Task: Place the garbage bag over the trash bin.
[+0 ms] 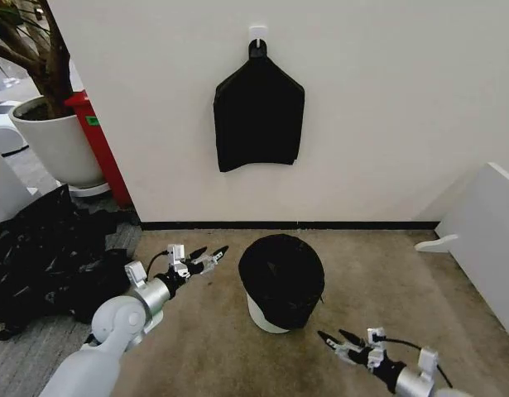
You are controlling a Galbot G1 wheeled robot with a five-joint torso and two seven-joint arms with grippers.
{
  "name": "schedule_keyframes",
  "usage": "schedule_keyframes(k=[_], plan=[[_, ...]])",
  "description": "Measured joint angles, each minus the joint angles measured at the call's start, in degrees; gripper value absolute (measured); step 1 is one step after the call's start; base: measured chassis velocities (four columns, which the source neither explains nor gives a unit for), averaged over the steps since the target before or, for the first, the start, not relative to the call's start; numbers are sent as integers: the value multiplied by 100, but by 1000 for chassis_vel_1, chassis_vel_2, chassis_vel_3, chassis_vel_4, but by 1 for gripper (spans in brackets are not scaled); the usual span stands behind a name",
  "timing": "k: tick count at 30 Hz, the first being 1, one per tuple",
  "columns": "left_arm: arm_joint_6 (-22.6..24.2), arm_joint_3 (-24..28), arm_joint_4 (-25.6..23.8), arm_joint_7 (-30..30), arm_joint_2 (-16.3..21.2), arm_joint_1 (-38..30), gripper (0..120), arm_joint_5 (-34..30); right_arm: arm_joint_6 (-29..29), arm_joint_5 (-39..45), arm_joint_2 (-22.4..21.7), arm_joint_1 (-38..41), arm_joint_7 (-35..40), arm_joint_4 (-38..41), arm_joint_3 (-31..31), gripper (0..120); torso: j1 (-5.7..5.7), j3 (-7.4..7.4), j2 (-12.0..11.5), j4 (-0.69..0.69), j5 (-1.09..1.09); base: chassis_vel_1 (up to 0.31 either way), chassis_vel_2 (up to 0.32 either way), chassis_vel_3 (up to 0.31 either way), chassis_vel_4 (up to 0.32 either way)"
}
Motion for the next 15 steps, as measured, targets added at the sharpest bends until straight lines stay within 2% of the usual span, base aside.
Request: schedule_keyframes(k=[4,7,8,10,11,15], plan=[[21,-91,-199,-190,173,-94,100,-241,-272,233,37,402,-179,-549,-325,100,0,0,-1,3,4,0,0,0,0],[44,-50,-216,-229,275,-228,100,-316,-348,419,57,414,-151,-646,-407,100,0,0,-1,-1,1,0,0,0,0],[80,-48,-286,-288,363,-290,100,-420,-449,710,55,419,109,-667,-566,100,0,0,-1,-5,1,0,0,0,0],[120,-110,-440,-363,403,-240,100,-567,-534,1159,36,382,576,-510,-746,100,0,0,0,-4,2,0,0,0,0],[120,-110,-440,-363,403,-240,100,-567,-534,1159,36,382,576,-510,-746,100,0,0,0,-4,2,0,0,0,0],[222,-176,-626,-478,303,-82,100,-820,-960,2197,152,334,2094,25,-824,100,0,0,-1,0,-1,0,0,0,0]])
